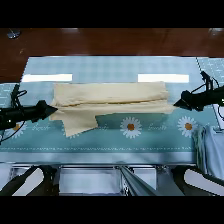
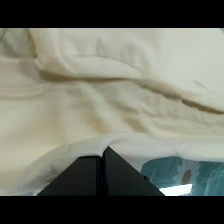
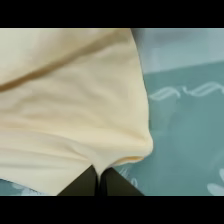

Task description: Fold the shirts.

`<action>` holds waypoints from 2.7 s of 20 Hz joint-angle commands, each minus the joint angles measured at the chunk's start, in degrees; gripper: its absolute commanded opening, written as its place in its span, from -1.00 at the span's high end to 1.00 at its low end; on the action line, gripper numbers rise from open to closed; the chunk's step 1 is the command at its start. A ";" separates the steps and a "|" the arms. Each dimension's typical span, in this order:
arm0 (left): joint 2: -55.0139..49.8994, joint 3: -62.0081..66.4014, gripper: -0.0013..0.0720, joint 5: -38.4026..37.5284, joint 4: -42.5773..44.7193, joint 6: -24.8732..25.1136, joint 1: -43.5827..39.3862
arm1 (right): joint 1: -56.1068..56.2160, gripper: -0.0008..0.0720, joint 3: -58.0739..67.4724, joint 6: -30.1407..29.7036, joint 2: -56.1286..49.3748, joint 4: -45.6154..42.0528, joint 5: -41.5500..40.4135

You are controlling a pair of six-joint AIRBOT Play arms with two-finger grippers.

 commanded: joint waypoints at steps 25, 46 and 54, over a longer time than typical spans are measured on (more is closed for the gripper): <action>-40.72 45.00 0.91 3.34 3.69 -10.23 -9.14 | 5.07 0.91 27.56 2.36 -30.14 13.94 -10.29; -5.01 8.70 -0.95 -4.70 -8.22 5.66 -0.26 | -1.25 -0.73 21.90 0.37 -29.90 8.15 1.51; -0.28 3.23 -0.95 -2.36 -12.24 5.49 -12.46 | 8.33 -0.34 22.18 1.49 -31.08 11.15 -1.18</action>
